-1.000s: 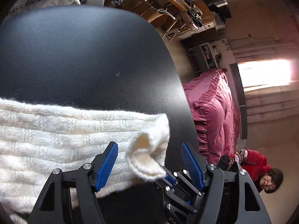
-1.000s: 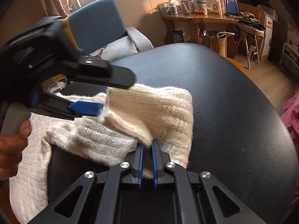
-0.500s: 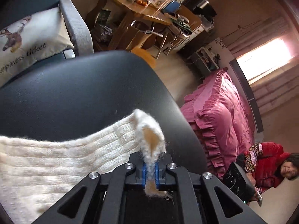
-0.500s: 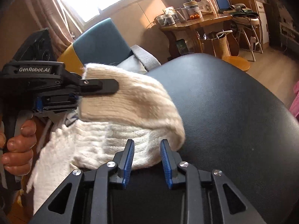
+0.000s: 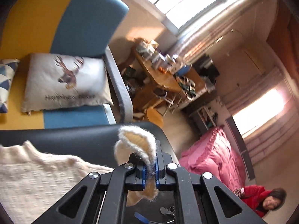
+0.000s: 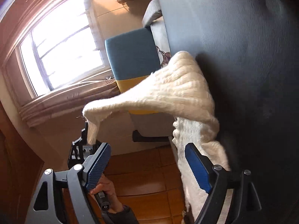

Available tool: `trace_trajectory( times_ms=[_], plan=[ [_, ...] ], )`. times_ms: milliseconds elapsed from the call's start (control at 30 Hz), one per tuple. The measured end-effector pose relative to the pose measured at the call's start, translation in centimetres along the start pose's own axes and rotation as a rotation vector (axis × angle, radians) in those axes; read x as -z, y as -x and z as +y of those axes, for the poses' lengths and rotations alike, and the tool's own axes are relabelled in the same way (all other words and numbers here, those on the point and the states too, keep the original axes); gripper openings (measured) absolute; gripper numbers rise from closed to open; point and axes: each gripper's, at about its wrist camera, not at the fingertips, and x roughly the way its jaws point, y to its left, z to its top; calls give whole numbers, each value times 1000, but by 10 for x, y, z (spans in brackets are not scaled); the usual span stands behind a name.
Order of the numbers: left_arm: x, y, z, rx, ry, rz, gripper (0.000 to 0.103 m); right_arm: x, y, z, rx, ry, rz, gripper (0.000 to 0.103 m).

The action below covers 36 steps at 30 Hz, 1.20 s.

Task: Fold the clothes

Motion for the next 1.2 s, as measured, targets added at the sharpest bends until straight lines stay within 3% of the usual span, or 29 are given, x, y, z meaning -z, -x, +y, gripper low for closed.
trace_trajectory(
  times_ms=[200, 567, 833, 1200],
  plan=[
    [-2, 67, 37, 2, 18, -73, 7, 29, -54, -25, -81, -168, -8, 85],
    [18, 158, 110, -14, 106, -179, 7, 24, -103, -25, 23, -150, -76, 89],
    [55, 167, 190, -116, 208, -138, 7, 22, -113, -8, 164, -12, -41, 88],
    [119, 152, 287, -281, 296, 19, 7, 31, -115, 7, 386, 187, 29, 88]
  ],
)
